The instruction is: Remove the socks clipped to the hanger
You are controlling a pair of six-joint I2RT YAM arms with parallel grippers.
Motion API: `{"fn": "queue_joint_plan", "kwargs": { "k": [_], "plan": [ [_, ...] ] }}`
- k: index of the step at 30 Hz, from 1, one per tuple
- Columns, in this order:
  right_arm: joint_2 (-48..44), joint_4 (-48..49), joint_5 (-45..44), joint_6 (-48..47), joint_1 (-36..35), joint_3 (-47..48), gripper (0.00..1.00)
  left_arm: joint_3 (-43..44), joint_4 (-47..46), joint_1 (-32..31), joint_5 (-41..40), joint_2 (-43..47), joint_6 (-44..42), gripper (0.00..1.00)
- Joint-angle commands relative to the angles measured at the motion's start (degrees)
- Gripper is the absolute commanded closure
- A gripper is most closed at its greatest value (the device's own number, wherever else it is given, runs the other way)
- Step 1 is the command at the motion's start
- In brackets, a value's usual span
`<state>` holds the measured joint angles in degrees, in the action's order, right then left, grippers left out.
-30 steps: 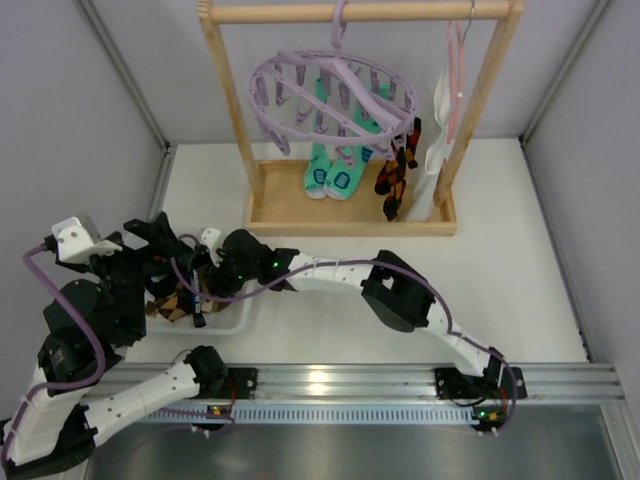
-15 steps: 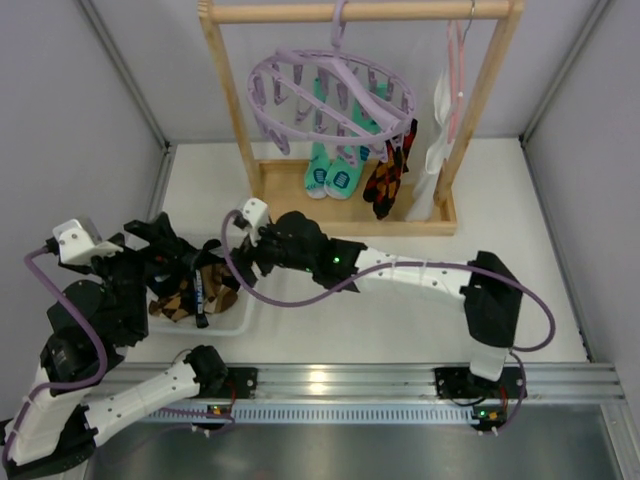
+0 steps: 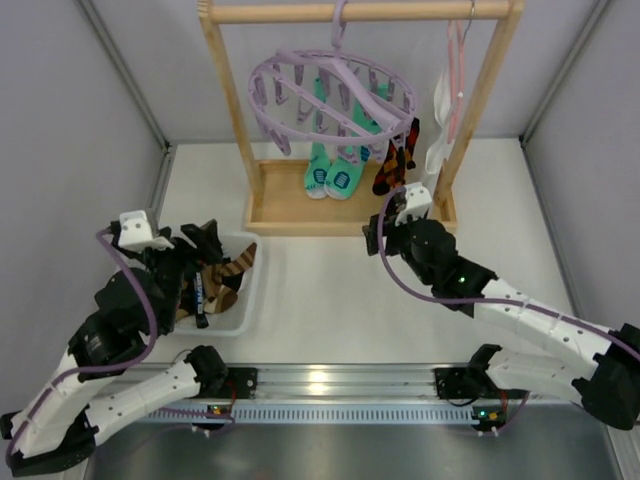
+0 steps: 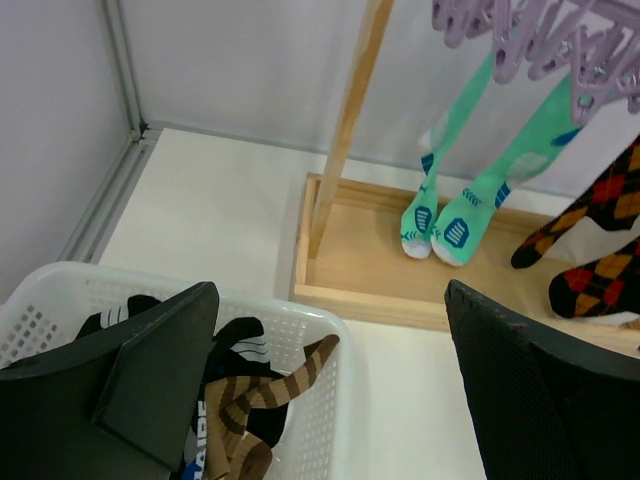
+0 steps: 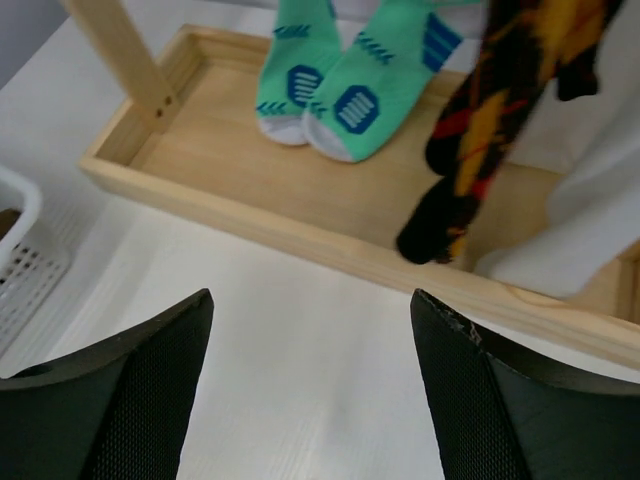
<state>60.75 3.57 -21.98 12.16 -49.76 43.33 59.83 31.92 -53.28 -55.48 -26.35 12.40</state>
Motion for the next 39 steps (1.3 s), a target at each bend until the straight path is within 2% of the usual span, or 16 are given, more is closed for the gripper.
{"fn": "queue_joint_plan", "kwargs": {
  "k": [1,5,6,8,11,14,18,20,21,22,25,29,35,38,39],
  "plan": [
    [-1.69,0.02,-2.46,-1.17,5.7,-0.53,0.24,0.37,-0.46,1.5,7.56,-5.54,0.34,0.02],
    [1.47,-0.41,-0.44,-3.72,10.99,3.76,0.26,-0.42,-0.54,8.08,17.23,-7.84,1.13,0.02],
    [2.43,-0.32,1.22,-4.42,11.87,4.56,0.27,-0.77,-0.63,11.41,18.73,-8.28,1.13,0.02],
    [5.07,1.34,3.34,-5.48,14.15,6.49,0.32,-1.21,-0.63,15.55,22.42,-9.5,1.04,0.02],
    [9.11,3.89,4.05,-7.5,15.57,8.95,0.35,-1.04,-0.63,18.37,25.15,-10.82,0.96,0.02],
    [12.28,5.65,7.91,-7.33,16.97,11.24,0.4,-0.77,-0.55,18.82,26.04,-11.18,0.87,0.02],
    [15.79,7.58,8.88,-6.89,17.06,13.0,0.46,-0.86,-0.63,18.82,26.13,-9.87,0.87,0.02],
    [17.2,8.99,8.97,-6.63,17.06,13.01,0.55,-0.68,-0.55,18.74,26.3,-9.51,0.96,0.02],
    [17.64,10.3,8.19,-6.54,17.06,12.83,0.62,-0.25,-0.55,18.82,26.83,-9.34,1.56,0.02],
    [18.26,10.57,7.92,-6.63,16.97,12.57,0.79,0.1,-0.37,18.74,27.35,-9.25,2.01,0.02],
    [16.52,14.69,7.21,-5.13,16.19,9.07,1.0,3.0,-0.28,18.82,29.89,-10.38,5.78,0.02],
    [13.26,23.57,3.27,-4.43,11.89,1.08,1.0,8.8,-0.28,18.74,36.75,-15.81,11.32,0.02],
    [13.95,29.29,-8.23,-8.37,0.9,-0.27,1.0,23.89,-0.28,18.47,46.15,-28.11,15.72,0.02],
    [16.59,30.09,-10.71,-9.43,-3.76,1.75,1.0,28.39,0.16,15.5,45.74,-32.26,14.84,0.02],
    [17.81,30.44,-12.28,-9.53,-5.25,2.28,1.0,30.93,0.59,14.09,42.68,-34.71,13.62,0.02]
  ]
}}
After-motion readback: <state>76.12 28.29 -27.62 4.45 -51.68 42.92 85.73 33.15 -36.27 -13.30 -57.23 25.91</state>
